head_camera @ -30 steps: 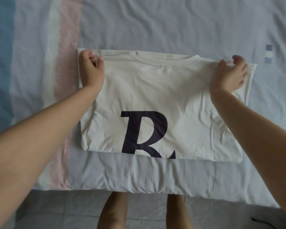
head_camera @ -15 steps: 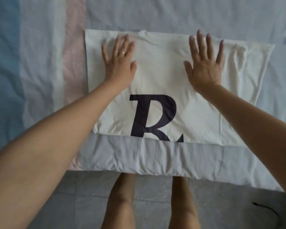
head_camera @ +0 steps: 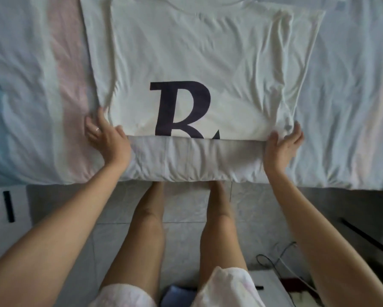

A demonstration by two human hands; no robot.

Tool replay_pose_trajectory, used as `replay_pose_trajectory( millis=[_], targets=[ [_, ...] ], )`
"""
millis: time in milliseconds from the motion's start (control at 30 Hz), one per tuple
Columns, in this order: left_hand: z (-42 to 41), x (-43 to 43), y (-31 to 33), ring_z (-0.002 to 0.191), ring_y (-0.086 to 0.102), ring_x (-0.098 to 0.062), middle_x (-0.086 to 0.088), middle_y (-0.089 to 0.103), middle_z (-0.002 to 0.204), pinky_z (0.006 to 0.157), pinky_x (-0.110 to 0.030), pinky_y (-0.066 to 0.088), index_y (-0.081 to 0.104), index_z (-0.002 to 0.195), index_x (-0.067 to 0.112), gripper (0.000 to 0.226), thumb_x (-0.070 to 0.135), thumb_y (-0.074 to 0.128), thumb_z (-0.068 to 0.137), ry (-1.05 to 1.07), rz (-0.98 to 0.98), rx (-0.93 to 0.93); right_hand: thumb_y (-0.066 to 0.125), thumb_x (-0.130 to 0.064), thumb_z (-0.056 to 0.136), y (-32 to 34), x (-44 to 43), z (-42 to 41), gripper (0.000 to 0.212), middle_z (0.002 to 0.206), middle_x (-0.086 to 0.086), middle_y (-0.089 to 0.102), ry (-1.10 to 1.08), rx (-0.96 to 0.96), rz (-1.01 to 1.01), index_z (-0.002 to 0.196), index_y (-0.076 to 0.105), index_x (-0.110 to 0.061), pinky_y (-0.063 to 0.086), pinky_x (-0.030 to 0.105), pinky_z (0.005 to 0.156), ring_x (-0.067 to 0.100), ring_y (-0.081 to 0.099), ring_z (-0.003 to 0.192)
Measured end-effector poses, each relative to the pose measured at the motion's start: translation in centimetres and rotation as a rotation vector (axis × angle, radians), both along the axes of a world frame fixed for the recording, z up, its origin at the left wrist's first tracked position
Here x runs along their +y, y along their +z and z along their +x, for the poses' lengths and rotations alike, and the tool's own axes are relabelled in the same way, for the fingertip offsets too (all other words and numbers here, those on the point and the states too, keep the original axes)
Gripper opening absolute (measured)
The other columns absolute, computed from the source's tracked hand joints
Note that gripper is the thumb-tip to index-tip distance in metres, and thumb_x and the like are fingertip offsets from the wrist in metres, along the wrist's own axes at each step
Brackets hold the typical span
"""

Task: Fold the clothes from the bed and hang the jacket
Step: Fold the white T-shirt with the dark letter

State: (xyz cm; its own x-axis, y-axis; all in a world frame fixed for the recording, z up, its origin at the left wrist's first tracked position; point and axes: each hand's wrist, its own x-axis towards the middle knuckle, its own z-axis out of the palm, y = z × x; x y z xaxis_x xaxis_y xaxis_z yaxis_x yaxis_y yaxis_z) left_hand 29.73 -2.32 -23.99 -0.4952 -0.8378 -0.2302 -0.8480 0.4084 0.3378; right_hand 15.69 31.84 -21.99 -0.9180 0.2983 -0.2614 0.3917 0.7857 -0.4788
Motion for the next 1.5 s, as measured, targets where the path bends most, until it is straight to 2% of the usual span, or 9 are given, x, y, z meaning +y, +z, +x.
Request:
replay_pose_trajectory(
  millis=[267,533,667,767,834,934,1067,1400,1500],
  targets=[
    [0.1,-0.6,0.1,0.102,0.054,-0.031,-0.022,0.056,0.112,0.084,-0.029,0.037,0.056,0.109,-0.005,0.023,0.007,0.054,0.09,0.346,0.183,0.17,0.058,-0.024,0.09,-0.7,0.4,-2.2,0.017,0.084,-0.003,0.052,-0.465,-0.132,-0.176,0.097,0.048,-0.012,0.04,0.01,0.063,0.014,0.052,0.075],
    [1.2,-1.3,0.7,0.1,0.061,-0.034,-0.024,0.066,0.105,0.082,-0.024,0.042,0.066,0.104,-0.006,0.022,0.003,0.064,0.083,0.441,0.268,0.2,0.041,-0.011,0.093,-1.0,-3.3,-1.5,0.035,0.134,0.017,0.037,-0.583,-0.127,0.095,0.127,0.043,-0.003,0.027,0.029,0.082,0.032,0.05,0.111],
    [1.2,-2.6,1.9,0.088,0.055,-0.024,-0.021,0.063,0.097,0.079,-0.024,0.043,0.062,0.106,-0.008,0.021,-0.001,0.055,0.087,0.375,0.214,0.287,0.037,-0.011,0.093,-0.1,-4.8,-1.6,0.032,0.125,0.018,0.048,-0.656,0.014,0.216,0.119,0.054,-0.002,0.027,0.031,0.08,0.026,0.055,0.101],
    [1.1,-3.2,3.1,0.08,0.05,-0.005,-0.008,0.053,0.087,0.067,-0.008,0.038,0.054,0.102,0.001,0.016,-0.006,0.044,0.091,0.243,0.248,0.345,0.035,-0.01,0.074,-0.9,-4.8,-3.1,0.033,0.072,0.019,0.062,-0.537,0.095,0.413,0.069,0.067,-0.002,0.03,0.03,0.066,0.019,0.06,0.054],
    [1.6,-3.2,3.5,0.074,0.045,-0.004,-0.006,0.049,0.086,0.063,-0.012,0.034,0.053,0.103,0.001,0.017,-0.003,0.039,0.094,0.08,0.226,0.294,0.028,-0.011,0.08,-0.7,-5.2,-3.1,0.042,0.087,0.019,0.065,-0.613,0.084,0.459,0.084,0.069,-0.004,0.03,0.03,0.074,0.019,0.064,0.069],
    [2.5,-3.8,3.9,0.078,0.044,-0.016,-0.005,0.05,0.087,0.065,-0.024,0.028,0.054,0.102,-0.003,0.019,0.007,0.039,0.098,-0.053,0.166,0.248,0.016,-0.014,0.097,-0.3,-5.8,-2.4,0.046,0.131,0.009,0.047,-0.746,-0.065,0.274,0.127,0.05,-0.014,0.025,0.028,0.09,0.018,0.054,0.112],
    [2.1,-3.6,3.0,0.071,0.041,-0.023,-0.008,0.045,0.064,0.063,-0.033,0.028,0.051,0.077,-0.002,0.028,0.019,0.052,0.096,0.077,0.246,0.212,0.034,-0.018,0.1,-0.7,-5.0,-1.9,0.031,0.134,0.01,0.042,-0.776,-0.131,0.045,0.13,0.04,-0.012,0.032,0.029,0.081,0.028,0.054,0.111],
    [0.2,-2.5,2.9,0.067,0.053,-0.018,0.001,0.051,0.07,0.059,-0.03,0.05,0.04,0.068,0.019,0.038,0.006,0.075,0.075,0.729,0.559,0.464,0.052,-0.016,0.082,2.5,-2.8,-0.6,0.01,0.081,-0.002,0.052,-0.767,-0.182,-0.488,0.092,0.054,-0.017,0.039,0.016,0.053,0.014,0.05,0.077],
    [-0.4,-1.9,4.2,0.059,0.049,-0.009,0.001,0.048,0.078,0.044,-0.018,0.043,0.038,0.077,0.021,0.035,-0.004,0.061,0.083,0.734,0.578,0.538,0.051,-0.008,0.084,4.9,-6.3,-1.9,0.018,0.059,-0.008,0.042,-0.751,0.176,-0.519,0.069,0.045,-0.016,0.032,0.015,0.049,0.0,0.038,0.05]
  ],
)
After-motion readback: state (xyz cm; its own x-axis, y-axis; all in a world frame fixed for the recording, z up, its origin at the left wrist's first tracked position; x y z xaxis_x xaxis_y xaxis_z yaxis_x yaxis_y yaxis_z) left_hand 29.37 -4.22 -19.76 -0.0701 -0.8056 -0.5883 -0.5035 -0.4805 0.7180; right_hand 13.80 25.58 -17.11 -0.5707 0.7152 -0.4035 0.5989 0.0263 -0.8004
